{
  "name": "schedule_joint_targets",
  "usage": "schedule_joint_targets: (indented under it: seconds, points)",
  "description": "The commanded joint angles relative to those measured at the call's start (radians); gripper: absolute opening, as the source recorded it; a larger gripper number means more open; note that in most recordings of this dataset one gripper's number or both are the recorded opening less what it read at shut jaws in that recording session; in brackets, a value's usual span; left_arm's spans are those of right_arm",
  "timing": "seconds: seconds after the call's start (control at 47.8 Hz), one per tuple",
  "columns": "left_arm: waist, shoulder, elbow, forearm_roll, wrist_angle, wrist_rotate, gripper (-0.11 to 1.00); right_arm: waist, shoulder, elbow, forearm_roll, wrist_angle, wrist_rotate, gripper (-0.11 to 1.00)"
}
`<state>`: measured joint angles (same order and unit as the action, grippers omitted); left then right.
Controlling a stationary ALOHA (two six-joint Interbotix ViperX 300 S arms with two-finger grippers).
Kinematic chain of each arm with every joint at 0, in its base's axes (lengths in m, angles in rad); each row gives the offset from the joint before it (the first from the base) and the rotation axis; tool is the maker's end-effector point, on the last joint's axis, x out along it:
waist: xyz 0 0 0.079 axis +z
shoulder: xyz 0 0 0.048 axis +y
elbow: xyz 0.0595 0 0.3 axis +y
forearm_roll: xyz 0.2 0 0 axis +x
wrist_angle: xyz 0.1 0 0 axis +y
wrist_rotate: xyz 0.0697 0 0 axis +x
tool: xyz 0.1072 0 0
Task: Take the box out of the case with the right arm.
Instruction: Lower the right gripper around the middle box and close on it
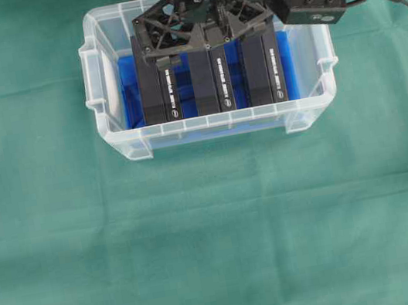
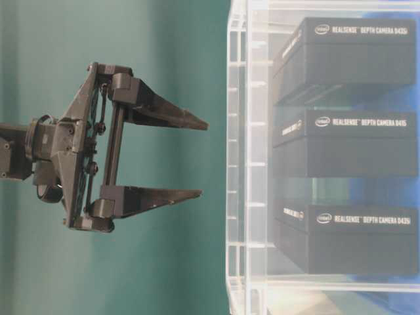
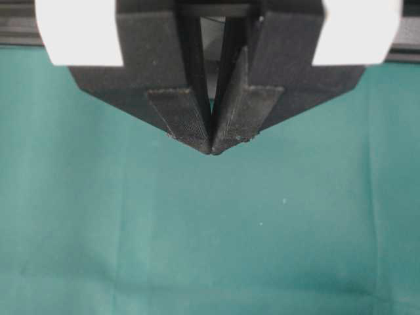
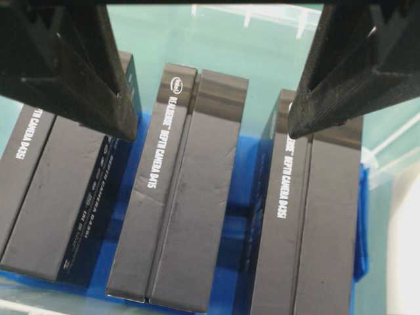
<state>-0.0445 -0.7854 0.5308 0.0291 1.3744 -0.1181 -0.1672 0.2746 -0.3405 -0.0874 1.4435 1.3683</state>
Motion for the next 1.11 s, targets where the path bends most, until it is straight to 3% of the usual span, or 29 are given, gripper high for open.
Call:
schedule_joint_targets:
  seconds: [0.0,0.523,1.088]
  points:
    - [-0.003,0.003,-0.026,0.002,-0.005,0.002,0.02,0.002,-0.018,-0.009,-0.006,0.002,-0.002,0.92]
    - [-0.006,0.003,-0.026,0.003,-0.005,0.002,0.02,-0.002,-0.018,0.040,-0.020,-0.014,0.006,0.92]
    - [-0.003,0.005,-0.025,0.002,-0.005,0.000,0.02,-0.021,-0.011,0.183,-0.018,-0.179,0.018,0.92]
